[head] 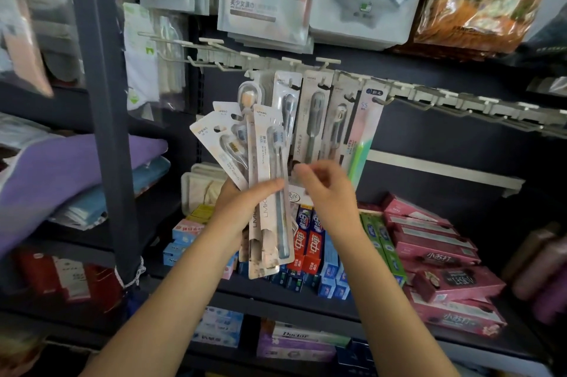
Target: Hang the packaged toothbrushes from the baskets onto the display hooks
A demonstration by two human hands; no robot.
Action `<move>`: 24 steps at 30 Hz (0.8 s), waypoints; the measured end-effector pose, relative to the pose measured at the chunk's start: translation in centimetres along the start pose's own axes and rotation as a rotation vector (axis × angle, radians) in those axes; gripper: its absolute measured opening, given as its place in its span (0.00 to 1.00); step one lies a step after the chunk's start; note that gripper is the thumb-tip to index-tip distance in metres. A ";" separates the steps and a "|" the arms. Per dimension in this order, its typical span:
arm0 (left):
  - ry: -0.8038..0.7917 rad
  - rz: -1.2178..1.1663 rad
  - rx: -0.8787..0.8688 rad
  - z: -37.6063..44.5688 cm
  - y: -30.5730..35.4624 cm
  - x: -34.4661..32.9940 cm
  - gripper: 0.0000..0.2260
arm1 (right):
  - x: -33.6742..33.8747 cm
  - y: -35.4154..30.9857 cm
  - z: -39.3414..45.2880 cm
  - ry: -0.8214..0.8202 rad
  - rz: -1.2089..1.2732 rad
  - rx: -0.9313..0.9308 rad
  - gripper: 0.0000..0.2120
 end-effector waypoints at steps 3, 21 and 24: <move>0.005 -0.045 0.044 -0.1 -0.1 -0.6 0.25 | 0.1 -0.6 -2.1 -0.318 -0.046 0.015 0.20; 0.075 -0.133 0.003 -1.3 -0.7 -3.6 0.15 | 5.2 -0.7 -0.7 0.112 0.206 -0.100 0.03; 0.083 -0.142 -0.008 -1.6 -0.4 -3.7 0.15 | 5.2 -1.3 -0.2 0.128 0.157 -0.080 0.04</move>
Point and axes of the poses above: each hand's wrist, its own z-axis towards the middle knuckle, its own x-axis out of the back of the hand, y = z × x, the point moved 2 cm from there along z, towards the middle knuckle, and after that the axes turned 10 degrees about y, right-handed, at the moved point
